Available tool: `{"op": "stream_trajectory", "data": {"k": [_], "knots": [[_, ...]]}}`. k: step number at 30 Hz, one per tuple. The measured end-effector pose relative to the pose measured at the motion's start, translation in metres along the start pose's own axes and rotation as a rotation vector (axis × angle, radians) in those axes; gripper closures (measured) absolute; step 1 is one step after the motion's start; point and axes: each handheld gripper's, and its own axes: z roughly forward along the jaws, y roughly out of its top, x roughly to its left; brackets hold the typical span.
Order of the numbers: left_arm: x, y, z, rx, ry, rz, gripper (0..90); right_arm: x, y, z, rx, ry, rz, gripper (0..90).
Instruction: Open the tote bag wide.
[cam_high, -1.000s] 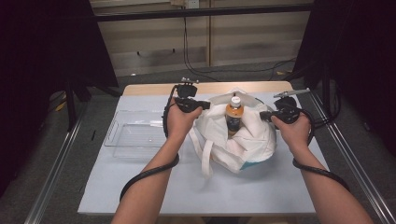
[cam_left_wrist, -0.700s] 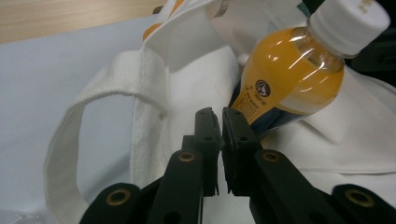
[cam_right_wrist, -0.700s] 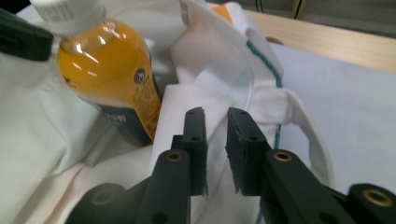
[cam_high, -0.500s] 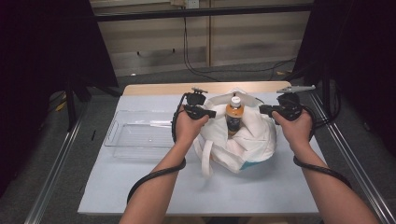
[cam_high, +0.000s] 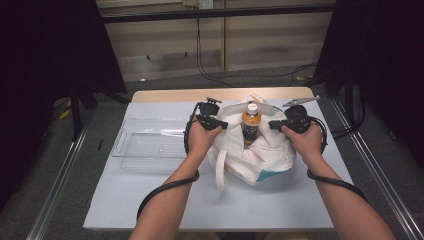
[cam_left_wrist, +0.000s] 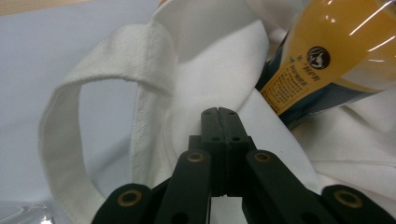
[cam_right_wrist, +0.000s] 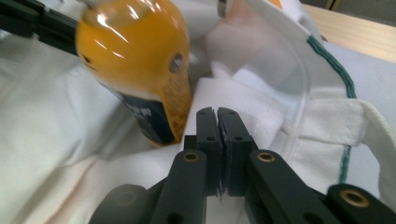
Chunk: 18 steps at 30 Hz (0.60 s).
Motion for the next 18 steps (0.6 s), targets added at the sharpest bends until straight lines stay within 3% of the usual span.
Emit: {"op": "stream_trajectory", "data": {"k": [18], "knots": [[0.01, -0.009, 0.011, 0.044, 0.037, -0.007, 90.0, -0.02, -0.029, 0.017, 0.02, -0.04, 0.101, 90.0]]}}
